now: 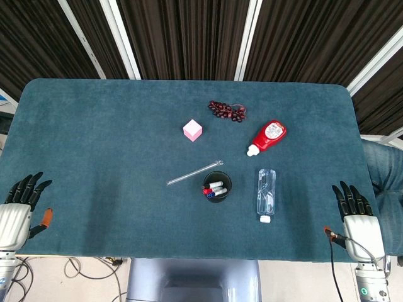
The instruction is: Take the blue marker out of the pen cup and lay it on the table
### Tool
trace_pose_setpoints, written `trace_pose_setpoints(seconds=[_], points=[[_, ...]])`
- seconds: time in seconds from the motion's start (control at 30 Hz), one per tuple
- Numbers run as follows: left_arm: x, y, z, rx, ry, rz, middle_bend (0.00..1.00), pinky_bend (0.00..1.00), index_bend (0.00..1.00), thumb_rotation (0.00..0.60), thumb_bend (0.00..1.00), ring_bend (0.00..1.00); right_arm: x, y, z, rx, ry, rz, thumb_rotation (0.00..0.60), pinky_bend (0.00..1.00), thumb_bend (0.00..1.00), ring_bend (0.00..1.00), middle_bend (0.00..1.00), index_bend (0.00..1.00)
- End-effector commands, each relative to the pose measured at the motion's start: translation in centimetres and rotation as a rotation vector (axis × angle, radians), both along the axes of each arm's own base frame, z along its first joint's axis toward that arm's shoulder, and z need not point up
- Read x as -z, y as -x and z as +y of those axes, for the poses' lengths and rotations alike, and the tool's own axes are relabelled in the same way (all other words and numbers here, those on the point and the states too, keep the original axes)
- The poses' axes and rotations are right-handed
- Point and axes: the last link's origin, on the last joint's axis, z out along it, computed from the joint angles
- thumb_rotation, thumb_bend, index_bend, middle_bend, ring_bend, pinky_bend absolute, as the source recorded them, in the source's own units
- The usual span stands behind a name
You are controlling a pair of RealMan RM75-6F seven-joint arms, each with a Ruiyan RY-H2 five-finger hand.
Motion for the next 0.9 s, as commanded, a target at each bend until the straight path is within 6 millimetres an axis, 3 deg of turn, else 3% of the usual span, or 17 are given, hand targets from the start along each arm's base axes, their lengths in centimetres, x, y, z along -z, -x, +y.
trace_pose_setpoints(seconds=[0.03, 0.9], points=[[-0.02, 0.01, 0.01, 0.002, -0.001, 0.001, 0.03, 0.11, 0.16, 0.600, 0.44, 0.03, 0.02, -0.05, 0.00, -0.002, 0.001, 0.001, 0.600, 0.17, 0.23, 0.00, 0.00, 0.00], [-0.06, -0.01, 0.04, 0.001, -0.016, 0.001, 0.03, 0.11, 0.16, 0.600, 0.44, 0.03, -0.01, -0.21, 0.14, -0.006, -0.031, -0.048, 0.600, 0.17, 0.20, 0.00, 0.00, 0.00]])
